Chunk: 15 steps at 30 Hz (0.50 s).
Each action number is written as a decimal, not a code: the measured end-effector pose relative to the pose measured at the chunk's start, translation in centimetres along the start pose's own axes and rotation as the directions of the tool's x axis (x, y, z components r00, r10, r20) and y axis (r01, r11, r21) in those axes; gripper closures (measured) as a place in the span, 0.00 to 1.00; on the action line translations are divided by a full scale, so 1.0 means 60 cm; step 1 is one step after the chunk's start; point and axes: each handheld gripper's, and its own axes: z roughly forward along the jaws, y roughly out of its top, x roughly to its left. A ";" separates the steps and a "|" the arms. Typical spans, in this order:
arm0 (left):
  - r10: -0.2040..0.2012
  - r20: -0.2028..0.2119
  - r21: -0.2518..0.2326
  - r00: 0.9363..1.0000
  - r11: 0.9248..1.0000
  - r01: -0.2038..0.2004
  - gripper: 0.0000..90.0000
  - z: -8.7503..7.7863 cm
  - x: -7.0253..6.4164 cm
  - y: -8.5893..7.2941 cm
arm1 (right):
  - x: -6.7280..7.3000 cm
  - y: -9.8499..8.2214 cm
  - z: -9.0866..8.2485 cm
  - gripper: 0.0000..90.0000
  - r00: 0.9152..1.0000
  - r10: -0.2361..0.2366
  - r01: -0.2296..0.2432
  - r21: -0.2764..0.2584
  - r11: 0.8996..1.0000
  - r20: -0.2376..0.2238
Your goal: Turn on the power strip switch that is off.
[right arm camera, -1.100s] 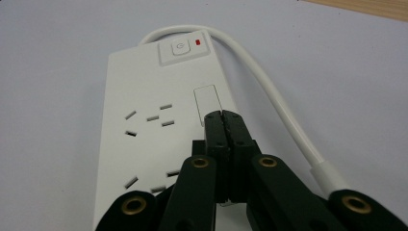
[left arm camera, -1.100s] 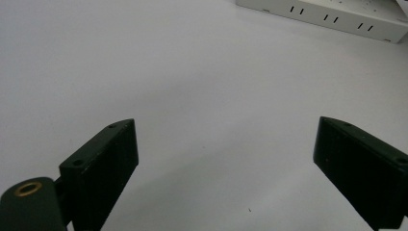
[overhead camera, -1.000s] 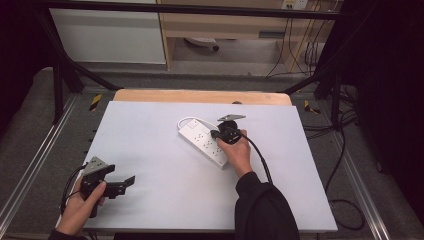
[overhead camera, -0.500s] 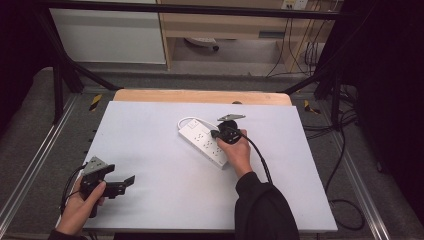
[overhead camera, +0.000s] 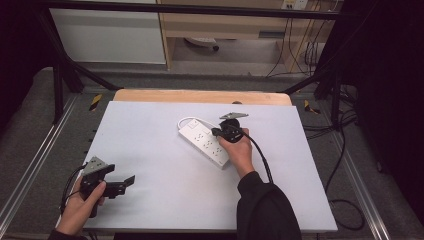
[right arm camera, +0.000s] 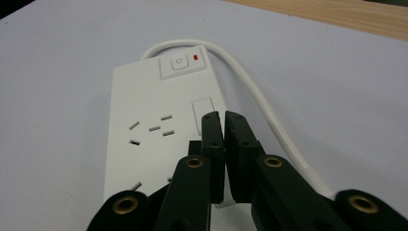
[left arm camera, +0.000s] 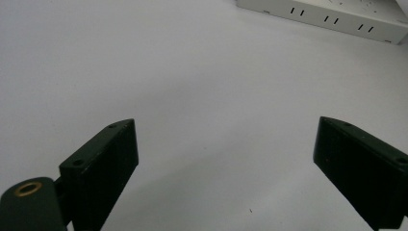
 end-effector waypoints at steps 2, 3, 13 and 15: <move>-0.001 0.000 -0.001 1.000 1.000 0.001 0.10 0.000 0.000 0.000 | 0.000 0.002 -0.003 0.95 1.000 0.001 -0.001 -0.004 1.000 0.000; 0.000 0.000 -0.001 1.000 1.000 0.000 0.10 0.000 0.000 0.000 | -0.001 0.002 -0.004 0.94 1.000 0.004 -0.004 -0.008 1.000 0.001; -0.001 -0.003 0.001 1.000 1.000 0.001 0.09 0.000 0.000 0.000 | -0.010 0.010 -0.022 0.78 1.000 0.020 -0.020 -0.024 1.000 0.017; 0.000 -0.004 0.001 1.000 1.000 0.000 0.09 0.000 0.000 0.000 | -0.012 0.011 -0.025 0.74 1.000 0.020 -0.020 -0.026 0.999 0.019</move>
